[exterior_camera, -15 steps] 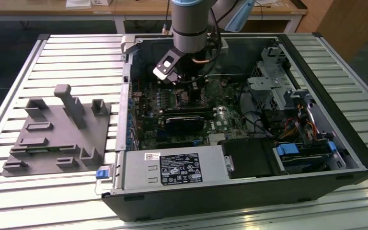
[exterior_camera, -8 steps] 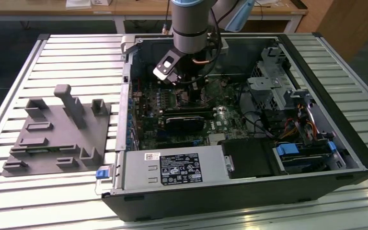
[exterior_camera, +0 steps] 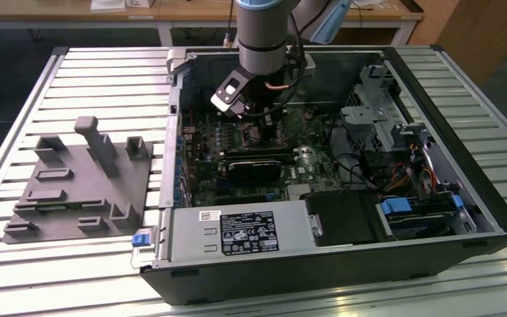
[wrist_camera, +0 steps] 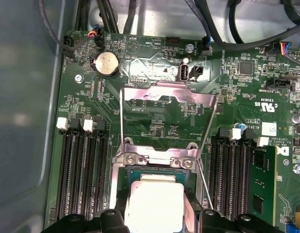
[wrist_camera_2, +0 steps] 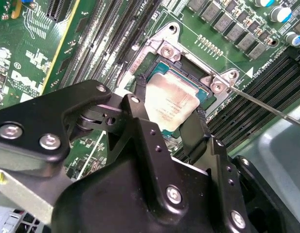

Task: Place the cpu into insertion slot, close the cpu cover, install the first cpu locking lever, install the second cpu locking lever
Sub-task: 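Place the cpu into insertion slot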

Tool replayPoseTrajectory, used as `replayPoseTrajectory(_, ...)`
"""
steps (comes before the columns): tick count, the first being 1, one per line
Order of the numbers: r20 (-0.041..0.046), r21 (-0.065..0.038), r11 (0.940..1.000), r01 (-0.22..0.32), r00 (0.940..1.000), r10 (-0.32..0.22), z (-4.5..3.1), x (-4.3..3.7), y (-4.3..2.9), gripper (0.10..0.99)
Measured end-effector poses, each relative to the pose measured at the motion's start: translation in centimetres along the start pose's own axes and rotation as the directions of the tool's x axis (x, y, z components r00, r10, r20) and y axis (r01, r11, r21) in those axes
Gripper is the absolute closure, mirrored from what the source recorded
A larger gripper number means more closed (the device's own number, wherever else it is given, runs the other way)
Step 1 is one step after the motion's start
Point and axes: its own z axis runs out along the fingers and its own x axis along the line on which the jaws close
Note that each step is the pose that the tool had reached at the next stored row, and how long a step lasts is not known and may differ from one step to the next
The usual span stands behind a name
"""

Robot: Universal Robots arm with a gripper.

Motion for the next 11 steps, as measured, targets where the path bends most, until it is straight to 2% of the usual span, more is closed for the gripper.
replayPoseTrajectory(10, 0.0009, 0.000, 0.9999, -0.013, 0.9999, 0.013, 0.02, -0.01, 0.12, 0.541)
replayPoseTrajectory(11, 0.0008, 0.000, 0.9999, -0.013, 0.9999, 0.013, 0.02, 0.00, 0.12, 0.486)
